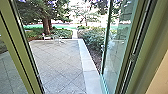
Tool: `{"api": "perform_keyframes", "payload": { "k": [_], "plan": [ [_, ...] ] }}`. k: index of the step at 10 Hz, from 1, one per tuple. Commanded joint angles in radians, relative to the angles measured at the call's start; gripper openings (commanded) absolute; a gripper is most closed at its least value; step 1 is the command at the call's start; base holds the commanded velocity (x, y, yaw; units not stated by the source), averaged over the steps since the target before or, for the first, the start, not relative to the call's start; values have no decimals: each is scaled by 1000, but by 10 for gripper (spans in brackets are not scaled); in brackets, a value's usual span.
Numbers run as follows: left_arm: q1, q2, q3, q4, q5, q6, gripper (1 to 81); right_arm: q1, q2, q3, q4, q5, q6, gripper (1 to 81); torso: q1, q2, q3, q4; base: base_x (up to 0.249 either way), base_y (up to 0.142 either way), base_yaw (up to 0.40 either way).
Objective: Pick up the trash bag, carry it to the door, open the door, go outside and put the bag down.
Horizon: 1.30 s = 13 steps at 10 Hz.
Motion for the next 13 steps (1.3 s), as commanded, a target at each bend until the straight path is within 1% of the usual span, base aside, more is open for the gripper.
{"api": "perform_keyframes", "payload": {
  "k": [1, 3, 12, 13],
  "plan": [
    [-44, 0, 6, 8, 69, 8, 10, 40, 12, 13, -10, -50, -2, 811, 0, 0, 0, 0, 0, -126, 0],
    [-44, 0, 6, 8, 69, 8, 10, 41, 12, 12, -10, -49, -2, 811, 0, 0, 0, 0, 0, -96, 0],
    [-44, 3, 1, 5, 67, 7, 10, 40, 10, 12, -16, -53, -5, 811, 0, 0, 0, 0, 0, 0, 0],
    [-44, 3, -1, 5, 67, 7, 10, 38, 10, 12, -16, -53, -5, 811, 0, 0, 0, 0, 97, 0, 0]
  ]
}}
